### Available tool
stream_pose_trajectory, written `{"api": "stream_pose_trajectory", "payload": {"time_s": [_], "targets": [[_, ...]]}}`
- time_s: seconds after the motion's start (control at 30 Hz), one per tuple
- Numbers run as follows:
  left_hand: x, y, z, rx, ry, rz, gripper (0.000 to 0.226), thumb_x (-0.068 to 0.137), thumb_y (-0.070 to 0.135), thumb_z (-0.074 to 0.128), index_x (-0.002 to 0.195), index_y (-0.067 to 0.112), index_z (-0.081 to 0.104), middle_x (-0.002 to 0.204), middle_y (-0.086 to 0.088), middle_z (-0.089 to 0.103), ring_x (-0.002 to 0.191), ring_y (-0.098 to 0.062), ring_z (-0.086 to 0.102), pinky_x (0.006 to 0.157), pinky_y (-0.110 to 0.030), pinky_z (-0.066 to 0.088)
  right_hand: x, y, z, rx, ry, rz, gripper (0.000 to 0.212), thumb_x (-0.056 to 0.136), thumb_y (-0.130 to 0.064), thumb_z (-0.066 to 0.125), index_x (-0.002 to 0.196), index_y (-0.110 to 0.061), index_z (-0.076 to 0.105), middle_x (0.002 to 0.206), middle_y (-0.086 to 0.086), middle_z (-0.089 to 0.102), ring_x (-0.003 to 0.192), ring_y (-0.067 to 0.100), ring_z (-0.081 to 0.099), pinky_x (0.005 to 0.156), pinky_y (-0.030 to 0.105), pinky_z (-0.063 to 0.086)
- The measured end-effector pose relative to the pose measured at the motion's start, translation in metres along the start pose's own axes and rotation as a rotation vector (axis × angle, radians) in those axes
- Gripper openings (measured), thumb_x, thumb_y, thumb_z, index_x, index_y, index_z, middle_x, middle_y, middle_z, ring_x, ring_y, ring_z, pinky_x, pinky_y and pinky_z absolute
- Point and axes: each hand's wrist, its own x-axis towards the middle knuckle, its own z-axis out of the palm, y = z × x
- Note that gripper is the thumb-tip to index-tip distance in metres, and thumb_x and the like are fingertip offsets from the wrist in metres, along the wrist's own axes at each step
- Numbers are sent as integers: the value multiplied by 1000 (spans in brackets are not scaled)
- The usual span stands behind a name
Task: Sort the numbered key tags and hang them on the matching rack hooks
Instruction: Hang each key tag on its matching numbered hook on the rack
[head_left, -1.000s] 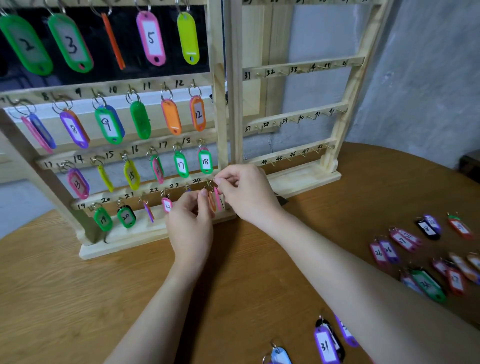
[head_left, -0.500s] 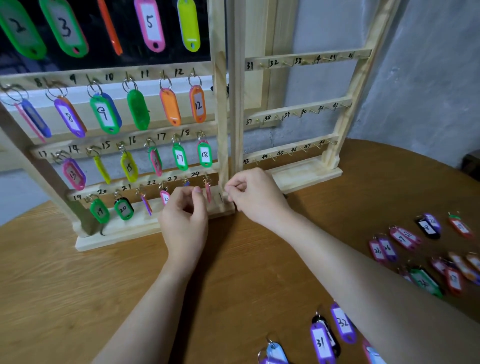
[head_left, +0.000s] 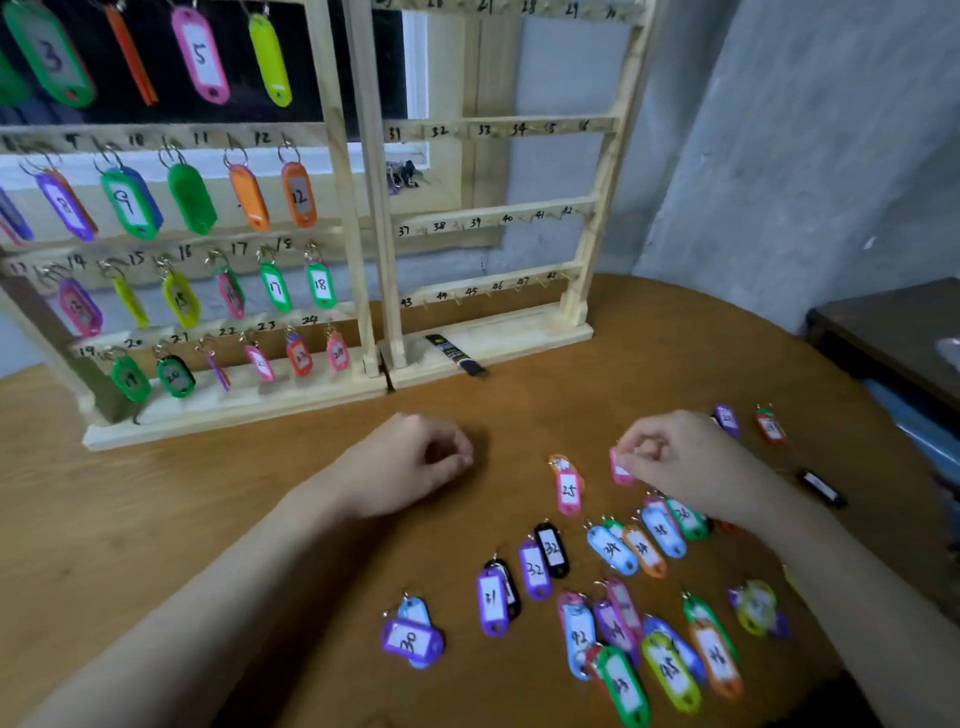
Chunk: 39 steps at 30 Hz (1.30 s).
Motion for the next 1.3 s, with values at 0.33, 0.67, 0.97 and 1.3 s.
{"api": "stream_pose_trajectory", "payload": {"time_s": [0.33,0.67,0.97,1.3], "targets": [[40,85,65,57,36,-353,55,73,77,65,86,24,75,83,5,72,83,-16,66,77,-36,53,8,0,9,-9,-65,-14,13,90,-29,73,77,-29,73,67,-13,68,72,7,68,69,29,57],[31,84,58,-71,160,-481,28,88,36,72,65,20,70,71,1,69,71,-17,61,64,-28,41,21,-15,25,-195,-113,1,31,89,-46,72,85,-16,68,89,-1,67,78,19,64,63,31,50],[-7,80,26,-247,283,-451,15,95,21,67,80,21,71,70,4,70,57,-1,57,60,-20,44,40,-41,44,-160,-128,53,34,89,-42,75,103,-14,62,101,5,66,90,25,62,69,33,48],[-35,77,-7,-347,302,-397,33,104,28,53,84,16,76,78,-4,74,64,-9,53,67,-27,43,30,-66,42,277,-334,-245,14,107,-21,46,99,-18,58,79,-2,75,69,13,65,61,26,46]]}}
